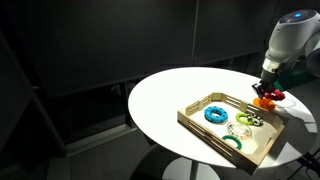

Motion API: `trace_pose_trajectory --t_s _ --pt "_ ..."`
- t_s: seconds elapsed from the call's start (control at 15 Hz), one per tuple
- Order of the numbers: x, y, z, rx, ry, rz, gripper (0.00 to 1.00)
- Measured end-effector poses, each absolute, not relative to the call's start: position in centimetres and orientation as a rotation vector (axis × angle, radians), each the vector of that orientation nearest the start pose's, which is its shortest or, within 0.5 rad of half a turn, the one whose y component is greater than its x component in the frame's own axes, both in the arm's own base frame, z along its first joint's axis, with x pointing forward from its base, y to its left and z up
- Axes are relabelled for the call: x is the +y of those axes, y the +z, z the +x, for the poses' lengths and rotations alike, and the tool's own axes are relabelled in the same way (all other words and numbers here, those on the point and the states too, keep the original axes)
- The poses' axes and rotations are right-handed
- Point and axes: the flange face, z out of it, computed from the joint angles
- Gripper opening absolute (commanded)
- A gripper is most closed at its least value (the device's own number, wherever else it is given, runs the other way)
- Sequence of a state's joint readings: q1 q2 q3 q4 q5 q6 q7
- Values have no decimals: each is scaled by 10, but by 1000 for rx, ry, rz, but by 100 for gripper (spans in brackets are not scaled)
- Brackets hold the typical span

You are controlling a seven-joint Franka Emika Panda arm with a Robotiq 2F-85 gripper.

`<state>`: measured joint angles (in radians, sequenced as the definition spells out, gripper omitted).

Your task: Remove the red ring from the wooden tray and put it on top of the orange ring that is on the table

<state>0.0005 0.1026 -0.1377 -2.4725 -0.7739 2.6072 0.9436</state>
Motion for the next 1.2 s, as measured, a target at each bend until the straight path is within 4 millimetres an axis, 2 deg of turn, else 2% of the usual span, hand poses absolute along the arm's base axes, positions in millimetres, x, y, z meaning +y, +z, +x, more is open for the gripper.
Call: trace_pose_trajectory --t_s 0.2,0.33,0.8,1.2 --pt "-51 252 474 707 -343 -3429 89" --pt "-51 252 474 702 -345 -3432 100" --pt "-51 260 476 719 -362 -3418 100" --pt "-46 299 484 740 -278 -3343 100"
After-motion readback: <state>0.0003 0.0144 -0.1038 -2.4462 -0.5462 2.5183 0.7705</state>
